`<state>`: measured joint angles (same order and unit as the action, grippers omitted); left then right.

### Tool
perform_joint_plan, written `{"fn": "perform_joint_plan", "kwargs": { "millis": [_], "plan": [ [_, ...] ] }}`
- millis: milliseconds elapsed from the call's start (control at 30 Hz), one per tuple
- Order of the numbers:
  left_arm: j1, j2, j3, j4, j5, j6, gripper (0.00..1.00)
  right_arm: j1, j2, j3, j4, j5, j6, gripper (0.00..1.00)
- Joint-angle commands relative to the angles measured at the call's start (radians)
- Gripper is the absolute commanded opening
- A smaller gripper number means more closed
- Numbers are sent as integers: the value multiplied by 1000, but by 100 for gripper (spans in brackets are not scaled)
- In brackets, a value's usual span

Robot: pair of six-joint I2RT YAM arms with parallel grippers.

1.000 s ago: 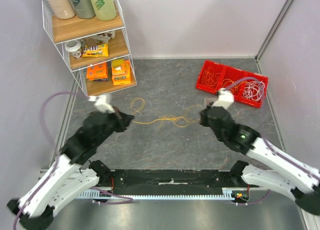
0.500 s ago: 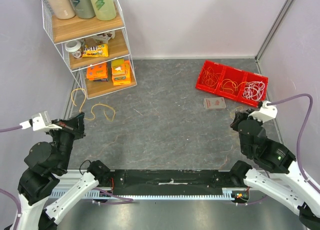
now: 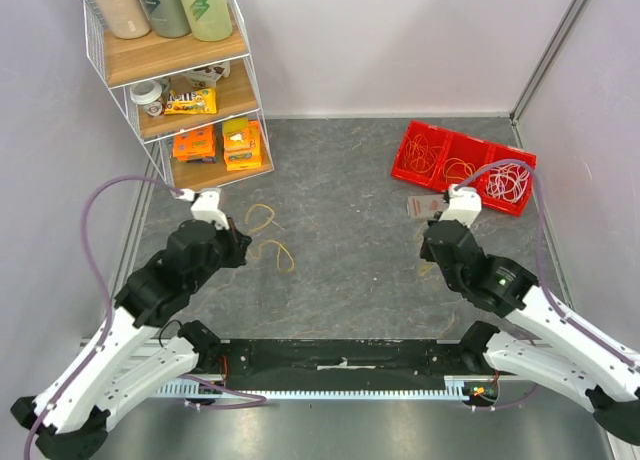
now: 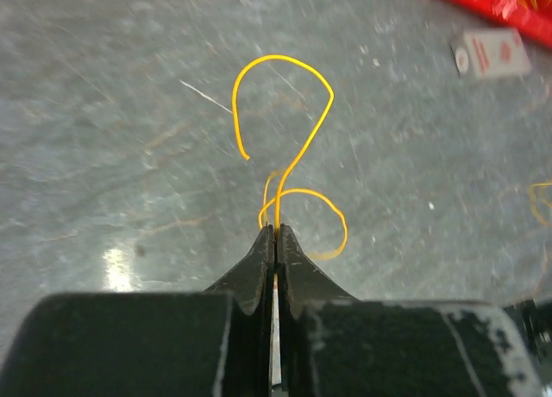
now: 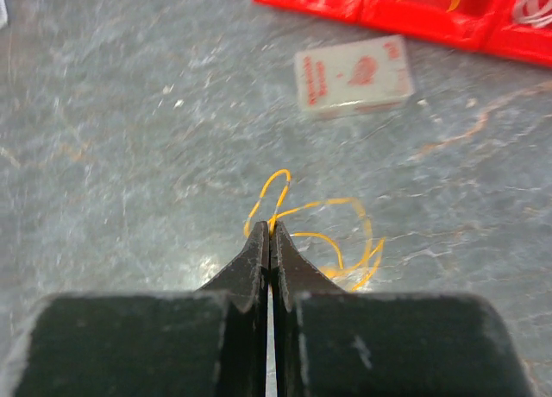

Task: Untangle the cables

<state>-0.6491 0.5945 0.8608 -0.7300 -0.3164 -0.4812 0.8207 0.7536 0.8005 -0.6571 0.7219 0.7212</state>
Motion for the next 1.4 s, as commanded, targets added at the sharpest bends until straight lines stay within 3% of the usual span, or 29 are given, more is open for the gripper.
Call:
{"fn": "perform_joint_plan", "kwargs": {
  "millis": [0,100,267,333,433,500,633,833,1167,1367],
  "plan": [
    [2,69,-3,101,247,-19,2,0,93,-21,123,-243,-77,0],
    [2,140,42,155,338,-19,2,0,160,-49,168,-378,-95,1],
    [2,345,235,195,450,7,2,0,173,-121,224,-501,-92,14],
    [3,447,312,196,451,3,2,0,170,-135,220,-516,-82,24],
    [3,551,378,228,461,3,2,0,164,-133,200,-524,-69,50],
    [6,597,409,234,448,26,2,0,156,-123,169,-520,-68,62],
    [23,610,409,262,392,98,2,0,150,-107,146,-515,-71,74],
    [42,499,232,427,470,161,2,0,176,-78,247,-574,-71,81],
    [114,462,173,515,681,101,2,11,222,-193,862,-926,64,86],
    [173,493,147,580,841,17,2,84,279,-156,863,-829,41,86]
  ]
}}
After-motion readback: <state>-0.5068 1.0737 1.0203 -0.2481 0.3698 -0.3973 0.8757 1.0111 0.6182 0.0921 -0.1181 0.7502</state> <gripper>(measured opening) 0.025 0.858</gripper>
